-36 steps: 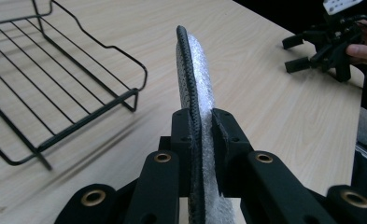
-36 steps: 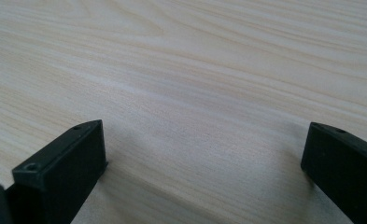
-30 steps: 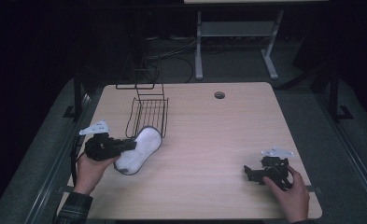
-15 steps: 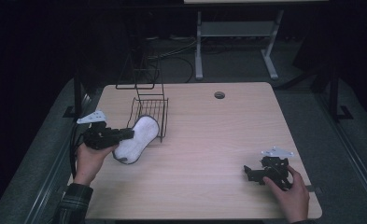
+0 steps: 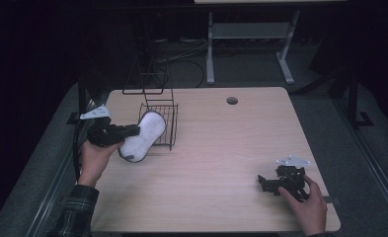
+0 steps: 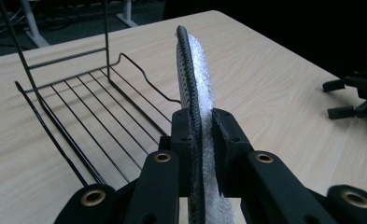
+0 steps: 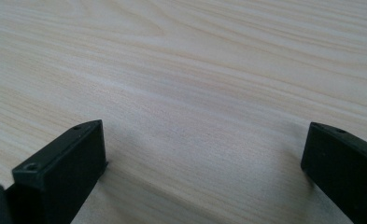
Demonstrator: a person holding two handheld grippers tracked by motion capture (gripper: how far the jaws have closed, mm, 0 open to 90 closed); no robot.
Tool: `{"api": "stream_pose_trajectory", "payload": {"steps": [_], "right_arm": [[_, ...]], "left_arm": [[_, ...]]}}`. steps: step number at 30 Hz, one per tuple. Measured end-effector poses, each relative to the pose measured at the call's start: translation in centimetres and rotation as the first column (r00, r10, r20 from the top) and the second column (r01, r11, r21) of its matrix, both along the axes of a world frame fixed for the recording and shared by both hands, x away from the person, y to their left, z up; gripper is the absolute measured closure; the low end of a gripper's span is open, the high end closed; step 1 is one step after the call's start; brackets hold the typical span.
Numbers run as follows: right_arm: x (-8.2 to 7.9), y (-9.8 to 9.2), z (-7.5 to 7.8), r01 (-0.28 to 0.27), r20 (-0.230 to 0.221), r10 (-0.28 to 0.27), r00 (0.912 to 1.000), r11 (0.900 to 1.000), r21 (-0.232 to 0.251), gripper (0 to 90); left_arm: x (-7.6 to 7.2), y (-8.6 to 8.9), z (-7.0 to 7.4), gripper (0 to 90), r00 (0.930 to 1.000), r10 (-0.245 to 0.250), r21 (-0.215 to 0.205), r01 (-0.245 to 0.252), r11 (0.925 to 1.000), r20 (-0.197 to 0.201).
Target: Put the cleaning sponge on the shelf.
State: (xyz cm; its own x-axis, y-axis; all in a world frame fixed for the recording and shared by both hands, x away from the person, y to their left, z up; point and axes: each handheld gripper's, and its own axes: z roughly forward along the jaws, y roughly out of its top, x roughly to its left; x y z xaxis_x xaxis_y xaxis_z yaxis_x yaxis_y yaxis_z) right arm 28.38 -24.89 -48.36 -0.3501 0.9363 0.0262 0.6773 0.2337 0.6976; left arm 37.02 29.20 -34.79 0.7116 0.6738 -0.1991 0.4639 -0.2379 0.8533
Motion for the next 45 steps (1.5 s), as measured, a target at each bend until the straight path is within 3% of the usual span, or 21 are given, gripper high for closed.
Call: {"api": "stream_pose_trajectory", "payload": {"steps": [18, 28, 37, 40, 45], "right_arm": [[0.0, 0.0, 0.0, 0.001, 0.001, -0.001, 1.0, 1.0, -0.001, 0.0], [0.0, 0.0, 0.0, 0.001, 0.001, -0.001, 1.0, 1.0, -0.001, 0.0], [0.0, 0.0, 0.0, 0.001, 0.001, -0.001, 1.0, 1.0, -0.001, 0.0], [0.0, 0.0, 0.0, 0.001, 0.0, -0.001, 1.0, 1.0, -0.001, 0.0], [0.0, 0.0, 0.0, 0.001, 0.001, -0.001, 1.0, 1.0, -0.001, 0.0]], "left_arm": [[3.6, 0.0, -0.4, 79.5, 0.9988, 0.048, -0.028, -0.048, 0.9984, 0.005], [5.5, 0.1, -1.6, 79.5, 0.997, 0.077, -0.031, -0.077, 0.9965, -0.012], [7.4, -0.2, -2.7, 79.4, 0.9921, 0.117, -0.087, -0.121, 0.9889, -0.045], [7.9, -0.1, -3.2, 79.4, 0.9921, 0.114, -0.062, -0.117, 0.9912, -0.052], [8.3, -0.3, -3.8, 79.3, 0.9886, 0.131, -0.071, -0.137, 0.988, -0.074]]}}
